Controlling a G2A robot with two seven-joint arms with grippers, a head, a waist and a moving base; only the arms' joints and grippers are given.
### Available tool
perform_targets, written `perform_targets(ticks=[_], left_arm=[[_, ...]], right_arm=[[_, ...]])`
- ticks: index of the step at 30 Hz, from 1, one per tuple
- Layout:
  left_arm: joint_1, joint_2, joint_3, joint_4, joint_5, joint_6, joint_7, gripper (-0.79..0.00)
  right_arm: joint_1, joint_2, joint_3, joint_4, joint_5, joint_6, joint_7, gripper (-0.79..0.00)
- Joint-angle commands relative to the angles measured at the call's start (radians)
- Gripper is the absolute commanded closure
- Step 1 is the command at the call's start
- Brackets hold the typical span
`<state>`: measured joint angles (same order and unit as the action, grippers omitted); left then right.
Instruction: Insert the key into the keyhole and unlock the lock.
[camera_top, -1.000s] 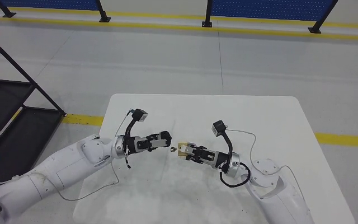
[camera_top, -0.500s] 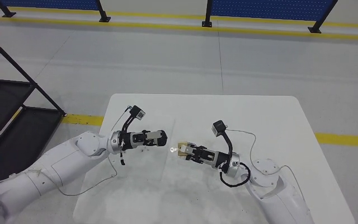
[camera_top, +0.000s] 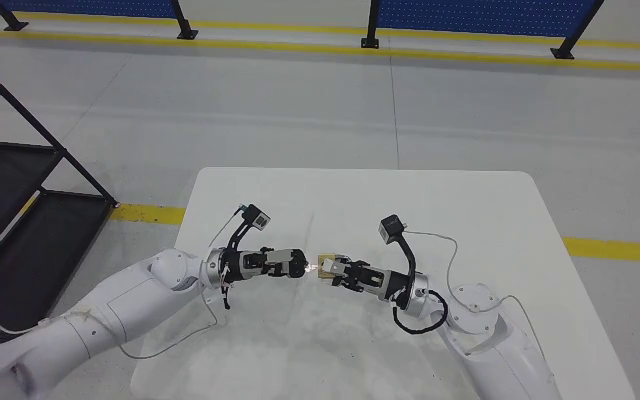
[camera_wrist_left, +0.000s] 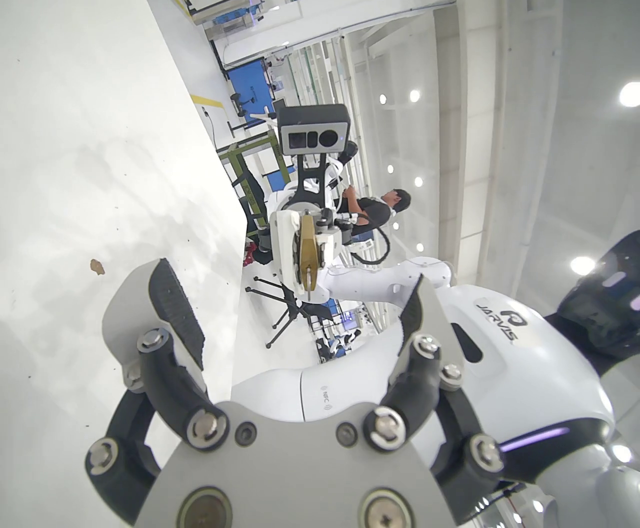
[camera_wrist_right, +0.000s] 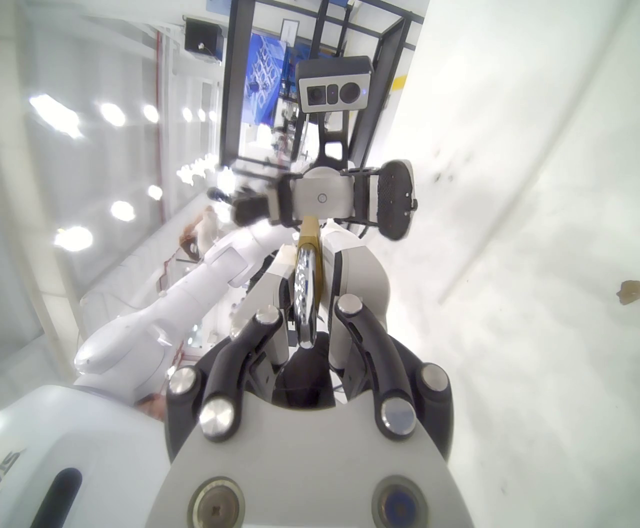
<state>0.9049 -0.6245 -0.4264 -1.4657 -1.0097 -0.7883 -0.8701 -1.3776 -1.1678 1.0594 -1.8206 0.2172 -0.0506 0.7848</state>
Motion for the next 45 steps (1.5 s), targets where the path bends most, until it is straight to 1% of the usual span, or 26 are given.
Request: perform_targets(ticks=[1,3,4,5,6,7,9,10,15,20,25,27,32,35,41,45], left_arm=[[0.012,-0.008,-0.010,0.009,-0.019,-0.016,-0.013,-0.693],[0.017,-0.014,-0.023,0.020,-0.020,-0.036,-0.026,-0.622],[0.022,-0.017,-0.029,0.024,-0.023,-0.044,-0.034,-0.542],[0.026,-0.020,-0.035,0.027,-0.024,-0.051,-0.042,-0.443],[0.028,-0.022,-0.041,0.032,-0.017,-0.056,-0.053,-0.434],[0.029,-0.024,-0.047,0.039,-0.007,-0.060,-0.060,-0.397],[0.034,-0.027,-0.061,0.047,0.016,-0.071,-0.062,-0.388],[0.038,-0.029,-0.066,0.050,0.025,-0.072,-0.060,-0.360],[0.056,-0.037,-0.091,0.045,0.057,-0.056,-0.069,-0.292],[0.070,-0.042,-0.123,0.040,0.069,-0.048,-0.084,-0.311],[0.085,-0.045,-0.155,0.029,0.090,-0.031,-0.097,-0.292],[0.091,-0.047,-0.166,0.022,0.099,-0.022,-0.098,-0.252],[0.106,-0.052,-0.196,0.011,0.137,-0.008,-0.079,-0.203],[0.116,-0.055,-0.211,0.001,0.151,0.000,-0.075,-0.145],[0.136,-0.060,-0.242,-0.010,0.170,0.021,-0.079,-0.105],[0.148,-0.063,-0.264,-0.020,0.179,0.034,-0.080,-0.046]], right_arm=[[0.000,0.000,0.000,0.000,0.000,0.000,0.000,0.000],[0.000,0.000,0.000,0.000,0.000,0.000,0.000,0.000],[0.000,0.000,0.000,0.000,0.000,0.000,0.000,0.000],[0.000,0.000,0.000,0.000,0.000,0.000,0.000,0.000],[0.000,0.000,0.000,0.000,0.000,0.000,0.000,0.000],[0.000,0.000,0.000,0.000,0.000,0.000,0.000,0.000],[0.000,0.000,0.000,0.000,0.000,0.000,0.000,0.000],[0.000,0.000,0.000,0.000,0.000,0.000,0.000,0.000],[0.000,0.000,0.000,0.000,0.000,0.000,0.000,0.000],[0.000,0.000,0.000,0.000,0.000,0.000,0.000,0.000],[0.000,0.000,0.000,0.000,0.000,0.000,0.000,0.000],[0.000,0.000,0.000,0.000,0.000,0.000,0.000,0.000],[0.000,0.000,0.000,0.000,0.000,0.000,0.000,0.000],[0.000,0.000,0.000,0.000,0.000,0.000,0.000,0.000],[0.000,0.000,0.000,0.000,0.000,0.000,0.000,0.000],[0.000,0.000,0.000,0.000,0.000,0.000,0.000,0.000]])
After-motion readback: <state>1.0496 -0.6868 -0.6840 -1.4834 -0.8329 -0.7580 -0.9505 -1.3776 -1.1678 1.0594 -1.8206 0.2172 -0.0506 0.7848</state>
